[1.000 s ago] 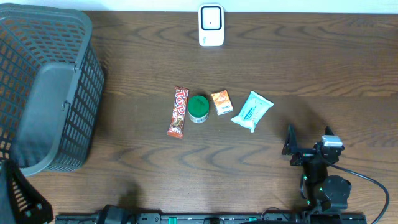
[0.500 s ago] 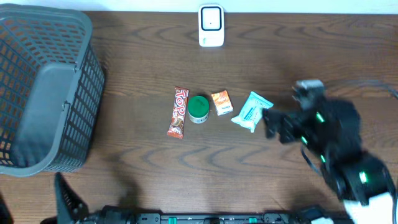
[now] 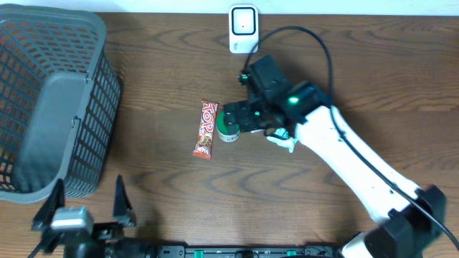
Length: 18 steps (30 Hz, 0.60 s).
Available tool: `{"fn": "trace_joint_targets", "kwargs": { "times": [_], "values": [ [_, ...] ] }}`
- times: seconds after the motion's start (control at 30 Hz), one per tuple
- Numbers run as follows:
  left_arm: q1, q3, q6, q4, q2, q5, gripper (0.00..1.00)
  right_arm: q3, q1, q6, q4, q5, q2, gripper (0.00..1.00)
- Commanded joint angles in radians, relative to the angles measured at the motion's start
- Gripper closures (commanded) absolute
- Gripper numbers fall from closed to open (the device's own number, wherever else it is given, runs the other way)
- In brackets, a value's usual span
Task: Scan the item barcode
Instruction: 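Reach the right gripper over the green-capped bottle and grasp it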
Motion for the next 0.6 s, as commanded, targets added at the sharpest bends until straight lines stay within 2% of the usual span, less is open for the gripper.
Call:
{"fn": "trace_joint_targets", "kwargs": {
  "times": [0.0,0.1,0.17,0.33,0.57],
  "values": [
    [0.004,-0.086,-0.04,-0.01,0.005,0.017,0.02,0.1,0.027,0.116,-0.038,0.076,0.072,0.01],
    [0.004,-0.159,-0.075,-0.01,0.005,0.026,0.02,0.121,0.027,0.153,-0.05,0.093,0.129,0.01],
    [0.004,-0.212,-0.08,-0.005,0.005,0.095,0.02,0.121,0.027,0.188,-0.05,0.145,0.148,0.01],
    [0.004,-0.328,-0.118,0.01,0.005,0.125,0.02,0.121,0.027,0.197,-0.031,0.168,0.169,0.01],
    [0.004,-0.47,-0.157,0.146,0.005,0.113,0.02,0.121,0.034,0.2,-0.007,0.082,0.253,0.01]
  ]
}}
